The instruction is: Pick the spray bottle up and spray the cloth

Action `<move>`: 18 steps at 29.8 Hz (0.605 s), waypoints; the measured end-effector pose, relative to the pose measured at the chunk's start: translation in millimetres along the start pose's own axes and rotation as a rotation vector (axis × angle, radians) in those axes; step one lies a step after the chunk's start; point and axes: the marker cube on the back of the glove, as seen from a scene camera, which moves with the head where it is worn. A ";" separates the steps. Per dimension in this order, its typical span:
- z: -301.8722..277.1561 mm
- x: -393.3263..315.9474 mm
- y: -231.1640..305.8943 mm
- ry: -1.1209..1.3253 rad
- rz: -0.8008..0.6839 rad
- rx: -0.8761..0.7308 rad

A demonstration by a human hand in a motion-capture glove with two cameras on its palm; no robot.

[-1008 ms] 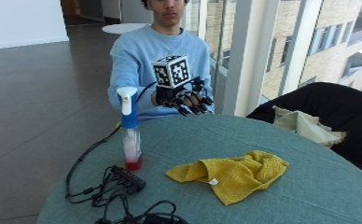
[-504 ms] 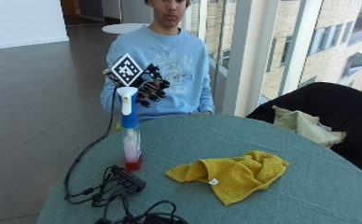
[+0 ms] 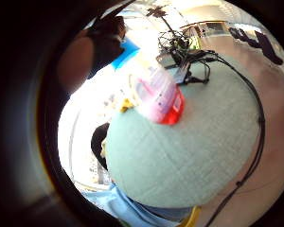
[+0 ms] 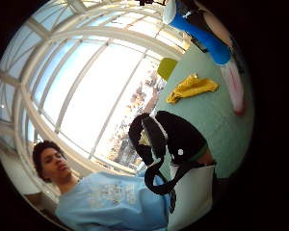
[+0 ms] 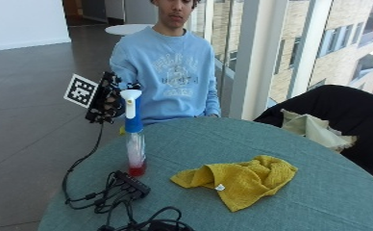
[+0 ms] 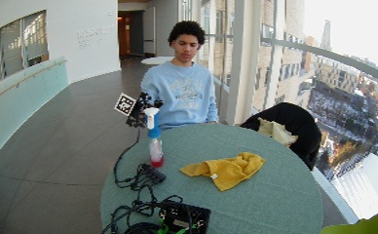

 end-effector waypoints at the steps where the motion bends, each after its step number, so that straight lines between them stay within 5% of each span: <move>1: 0.0 6.9 -7.9 -0.022 0.029 0.031; 8: 20.5 45.7 -44.2 -0.096 0.171 -0.006; 18: 52.5 52.2 -70.5 -0.158 0.174 -0.088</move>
